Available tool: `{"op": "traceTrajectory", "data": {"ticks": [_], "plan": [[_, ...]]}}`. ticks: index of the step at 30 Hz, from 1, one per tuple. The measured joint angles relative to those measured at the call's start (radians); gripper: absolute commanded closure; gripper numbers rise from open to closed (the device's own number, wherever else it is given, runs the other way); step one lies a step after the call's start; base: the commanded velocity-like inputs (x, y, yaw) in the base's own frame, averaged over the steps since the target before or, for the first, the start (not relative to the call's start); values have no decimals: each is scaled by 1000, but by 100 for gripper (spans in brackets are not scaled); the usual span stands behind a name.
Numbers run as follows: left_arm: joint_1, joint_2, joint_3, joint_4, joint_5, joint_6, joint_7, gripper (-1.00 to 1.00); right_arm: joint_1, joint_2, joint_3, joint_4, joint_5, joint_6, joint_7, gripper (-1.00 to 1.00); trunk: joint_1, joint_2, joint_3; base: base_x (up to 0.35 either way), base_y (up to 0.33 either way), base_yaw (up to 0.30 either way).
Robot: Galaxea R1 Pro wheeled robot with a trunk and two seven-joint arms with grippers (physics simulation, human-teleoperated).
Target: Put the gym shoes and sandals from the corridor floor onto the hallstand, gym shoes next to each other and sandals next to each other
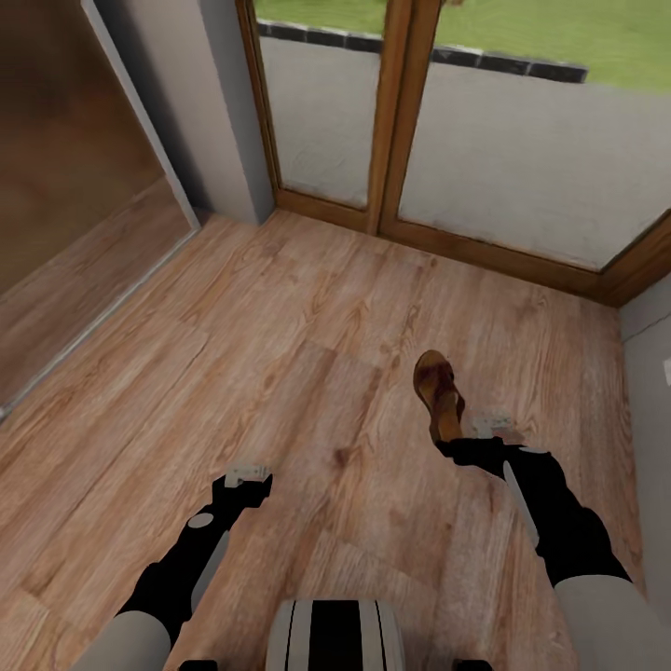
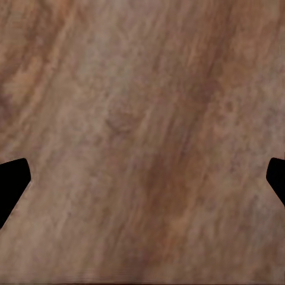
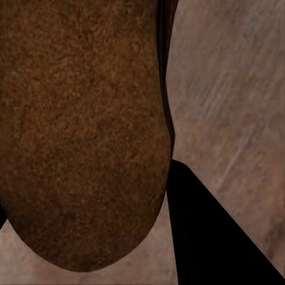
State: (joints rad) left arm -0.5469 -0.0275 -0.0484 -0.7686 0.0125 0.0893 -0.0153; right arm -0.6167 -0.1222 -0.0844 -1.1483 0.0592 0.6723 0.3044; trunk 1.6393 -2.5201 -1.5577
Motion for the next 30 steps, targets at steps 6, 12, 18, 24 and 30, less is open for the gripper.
{"op": "traceTrajectory", "data": {"ticks": [6,12,18,24,30], "plan": [[-1,0,0,0,0,0,0,-100,0,0,0,-97,-2,0,0,100,-3,1,23,0,0,218],[-1,0,-1,0,0,0,0,-100,0,1,0,-121,0,0,0,100,-5,3,50,0,0,117],[-1,0,-1,0,0,0,0,-100,0,1,0,-124,0,0,0,100,-8,4,83,0,0,12],[-1,0,-1,0,0,0,0,-100,0,0,0,-127,0,0,0,100,-11,6,111,0,0,1],[-1,0,-1,0,0,0,0,-100,0,1,0,-133,-1,0,1,100,-13,7,135,0,0,0]]}}
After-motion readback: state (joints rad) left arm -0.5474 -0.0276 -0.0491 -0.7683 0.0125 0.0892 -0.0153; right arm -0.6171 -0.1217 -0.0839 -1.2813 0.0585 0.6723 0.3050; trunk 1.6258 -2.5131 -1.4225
